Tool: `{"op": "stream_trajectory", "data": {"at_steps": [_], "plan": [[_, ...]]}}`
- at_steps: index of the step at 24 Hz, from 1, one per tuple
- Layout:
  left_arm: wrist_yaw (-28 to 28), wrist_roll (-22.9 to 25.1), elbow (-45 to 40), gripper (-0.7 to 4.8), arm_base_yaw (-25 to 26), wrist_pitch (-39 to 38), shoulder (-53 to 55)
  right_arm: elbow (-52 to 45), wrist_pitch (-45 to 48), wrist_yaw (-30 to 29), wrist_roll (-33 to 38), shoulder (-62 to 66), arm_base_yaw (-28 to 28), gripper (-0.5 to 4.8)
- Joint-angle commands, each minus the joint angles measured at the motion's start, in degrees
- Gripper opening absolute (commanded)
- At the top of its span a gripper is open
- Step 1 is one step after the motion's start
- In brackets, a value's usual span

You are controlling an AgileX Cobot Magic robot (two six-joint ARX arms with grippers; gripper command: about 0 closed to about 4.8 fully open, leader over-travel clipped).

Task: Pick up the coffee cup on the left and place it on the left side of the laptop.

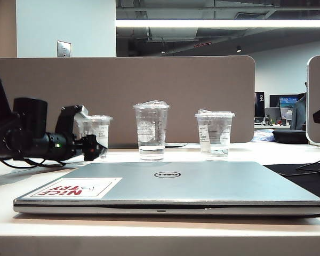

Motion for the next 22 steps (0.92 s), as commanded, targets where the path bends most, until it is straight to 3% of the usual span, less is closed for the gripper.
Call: {"op": "stream_trajectory", "data": {"at_steps": [1,9,15,18,22], "plan": [[0.52,-0.42,-0.37,3.38,1.46,1.95,-4.70,-0.24,1.03,0.04,0.00,-0.07,0.13,-0.05],[2.49,-1.42,-11.54,3.40,6.56,2.75,-16.31,-0.24,1.01,0.04,0.00,-0.11,0.13,-0.05],[5.25,-3.93,-28.24,3.40,7.96,13.55,-24.68,-0.24,1.01,0.04,0.00,-0.11,0.13,-0.05],[5.20,-6.56,-39.54,3.40,7.96,24.09,-28.20,-0.24,1.03,0.00,0.00,-0.13,0.13,-0.05],[4.57,-6.25,-49.57,3.40,7.93,26.99,-31.61,-0.24,1.01,0.04,0.00,-0.15,0.13,-0.05]]}}
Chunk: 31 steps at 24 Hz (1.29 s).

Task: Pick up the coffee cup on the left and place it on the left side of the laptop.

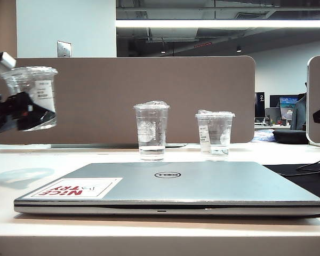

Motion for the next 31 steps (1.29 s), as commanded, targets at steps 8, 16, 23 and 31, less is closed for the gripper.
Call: {"op": "stream_trajectory", "data": {"at_steps": [8,16,23,31], "plan": [[-0.35,3.13,-12.94,3.40,-0.07,0.63,-2.25,-0.24,0.98,0.04,0.00,-1.68,0.09,-0.05],[-0.81,5.75,-11.93,3.40,-0.55,0.68,2.51,-0.24,1.01,0.04,0.00,-1.90,0.09,-0.05],[-1.86,8.33,-11.13,3.40,-4.46,0.42,6.29,-0.24,0.98,0.04,0.00,-1.90,0.09,-0.05],[-2.58,8.96,-11.13,3.40,-4.52,-0.59,7.48,-0.24,0.98,0.04,0.00,-1.90,0.09,-0.05]]}}
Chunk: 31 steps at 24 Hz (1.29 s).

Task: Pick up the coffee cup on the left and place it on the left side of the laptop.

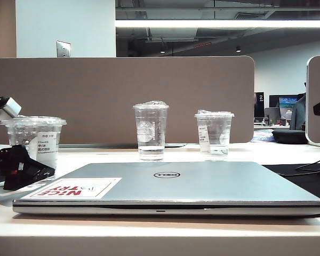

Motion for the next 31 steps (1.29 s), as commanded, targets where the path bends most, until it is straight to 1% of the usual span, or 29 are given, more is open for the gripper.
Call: {"op": "stream_trajectory", "data": {"at_steps": [1,8,10,12,13,15,16,18,19,25,31], "plan": [[-0.63,-0.02,-0.02,3.41,0.00,-1.99,0.37,-0.24,0.98,0.04,0.00,0.04,0.09,-0.05],[-0.74,-0.02,-0.04,3.42,0.00,-3.65,0.35,-0.24,0.98,0.04,0.00,0.04,0.09,-0.05],[-0.76,-0.02,-0.04,3.51,0.00,-4.04,0.37,-0.24,0.98,0.04,0.00,0.04,0.09,-0.05],[-0.81,-0.02,-0.04,3.83,0.00,-4.13,0.37,-0.24,0.98,0.04,0.00,0.04,0.09,-0.05],[-1.60,-0.04,-0.04,4.13,-0.02,-4.11,0.35,-0.24,0.98,0.04,0.00,0.04,0.09,-0.05],[-1.84,-0.02,-0.04,4.22,0.00,-4.11,0.35,-0.24,0.98,0.04,0.00,0.04,0.09,-0.05],[-1.81,-0.02,-0.04,4.38,0.15,-4.02,0.35,-0.24,1.01,0.04,0.00,0.04,0.09,-0.05],[-1.66,-0.07,-0.07,4.42,0.39,-3.96,0.35,-0.24,1.01,0.04,0.00,0.04,0.09,-0.05],[-1.60,-0.07,-0.15,4.76,0.42,-3.56,0.33,-0.24,0.98,0.04,0.00,0.04,0.09,-0.05],[-1.64,-0.09,-1.81,4.79,0.42,1.79,0.22,-0.24,1.01,0.07,0.00,0.04,0.09,-0.05],[-1.64,-0.09,-3.56,4.79,0.39,1.92,0.09,-0.24,1.01,0.07,0.00,-0.33,0.09,-0.05]]}}
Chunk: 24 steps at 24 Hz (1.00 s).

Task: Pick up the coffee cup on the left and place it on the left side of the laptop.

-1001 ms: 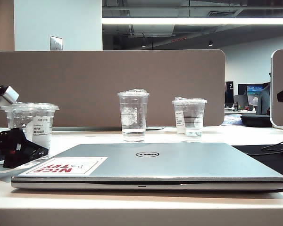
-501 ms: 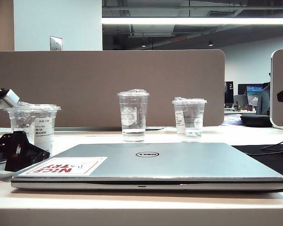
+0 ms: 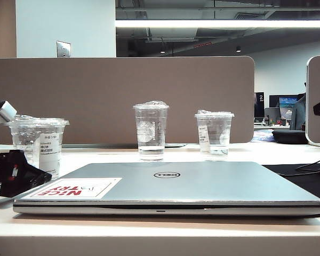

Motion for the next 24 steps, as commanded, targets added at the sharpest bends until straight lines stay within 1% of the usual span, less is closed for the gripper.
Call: {"op": "stream_trajectory", "data": {"at_steps": [1,5,8,10,18,20,22,24], "plan": [[-0.24,-1.16,-1.68,4.79,0.13,1.20,0.26,-0.24,0.98,0.07,0.00,-0.68,0.09,-0.05],[-2.12,-1.14,-1.88,4.79,0.11,1.20,0.26,-0.24,1.01,0.07,0.00,-1.29,0.09,-0.05],[-4.98,-1.16,-1.46,4.79,0.11,1.20,0.26,-0.24,0.98,0.07,0.00,-1.29,0.09,-0.05],[-5.57,-1.22,-0.72,4.79,0.11,1.20,0.26,-0.24,0.98,0.07,0.00,-1.29,0.09,-0.05],[-5.53,-2.75,-0.04,4.79,0.09,1.20,0.26,-0.24,0.98,0.07,0.00,-1.29,0.09,-0.05],[-4.42,-3.41,0.11,4.79,0.09,1.20,0.26,-0.24,0.98,0.07,0.00,-1.29,0.09,-0.05],[-2.12,-5.62,0.24,4.79,0.09,1.20,0.26,-0.24,0.98,0.07,0.00,-1.29,0.09,-0.05],[-1.25,-6.40,0.20,4.79,0.02,1.20,0.26,-0.24,0.98,0.07,0.00,-1.29,0.09,-0.05]]}}
